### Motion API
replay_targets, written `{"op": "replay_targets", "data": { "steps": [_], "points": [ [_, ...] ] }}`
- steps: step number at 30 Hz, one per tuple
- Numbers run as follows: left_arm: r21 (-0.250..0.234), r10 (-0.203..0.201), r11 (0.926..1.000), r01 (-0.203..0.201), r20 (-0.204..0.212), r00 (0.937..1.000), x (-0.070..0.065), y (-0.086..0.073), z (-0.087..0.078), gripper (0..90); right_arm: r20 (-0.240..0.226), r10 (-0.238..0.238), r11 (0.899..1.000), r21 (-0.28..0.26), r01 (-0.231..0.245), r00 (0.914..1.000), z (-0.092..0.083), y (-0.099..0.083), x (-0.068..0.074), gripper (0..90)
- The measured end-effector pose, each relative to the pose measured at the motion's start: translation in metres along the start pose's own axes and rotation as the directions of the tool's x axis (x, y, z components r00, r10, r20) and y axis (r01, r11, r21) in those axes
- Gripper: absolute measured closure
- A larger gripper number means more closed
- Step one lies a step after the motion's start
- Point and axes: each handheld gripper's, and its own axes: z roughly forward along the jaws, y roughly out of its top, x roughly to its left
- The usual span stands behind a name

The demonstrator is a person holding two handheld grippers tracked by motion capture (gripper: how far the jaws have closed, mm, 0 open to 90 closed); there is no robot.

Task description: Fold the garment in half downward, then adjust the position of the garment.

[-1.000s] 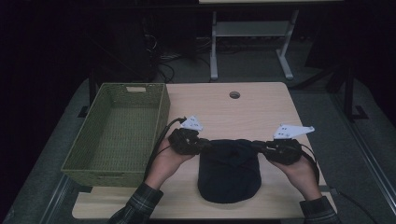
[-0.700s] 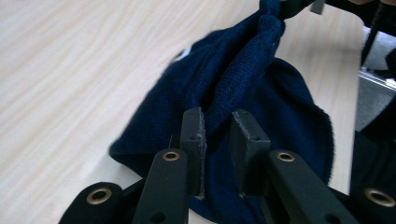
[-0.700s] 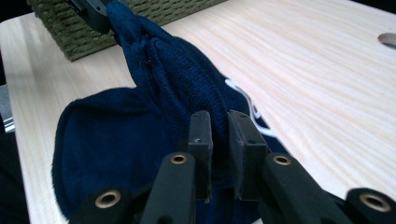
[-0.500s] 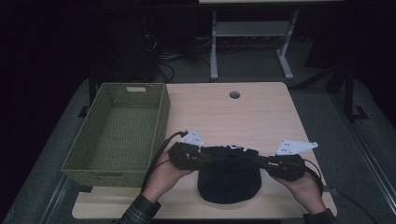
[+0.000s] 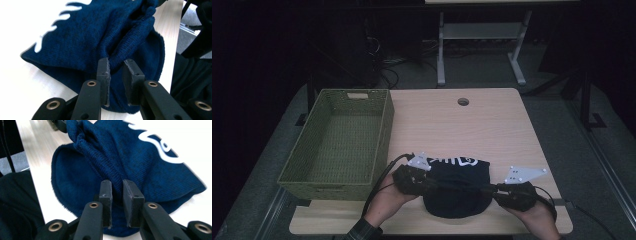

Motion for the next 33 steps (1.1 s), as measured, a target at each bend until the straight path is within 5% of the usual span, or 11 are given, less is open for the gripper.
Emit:
{"op": "replay_targets", "data": {
  "steps": [14,28,33],
  "points": [
    [0.068,-0.014,0.9976,0.013,0.025,0.9996,-0.008,-0.019,0.017,76.0,-0.027,-0.019,0.995,0.095,0.022,0.9995,0.015,-0.017,0.016,73.6],
    [-0.065,-0.016,0.9978,0.014,-0.028,0.9995,0.0,-0.002,-0.031,70.3,0.016,-0.015,0.999,-0.038,0.015,0.9998,-0.021,0.002,0.002,64.3],
    [-0.082,-0.029,0.9963,0.024,-0.056,0.998,0.014,0.011,-0.027,80.7,0.032,0.004,0.999,-0.053,-0.002,0.9995,-0.02,0.011,-0.009,75.0]
  ]
}}
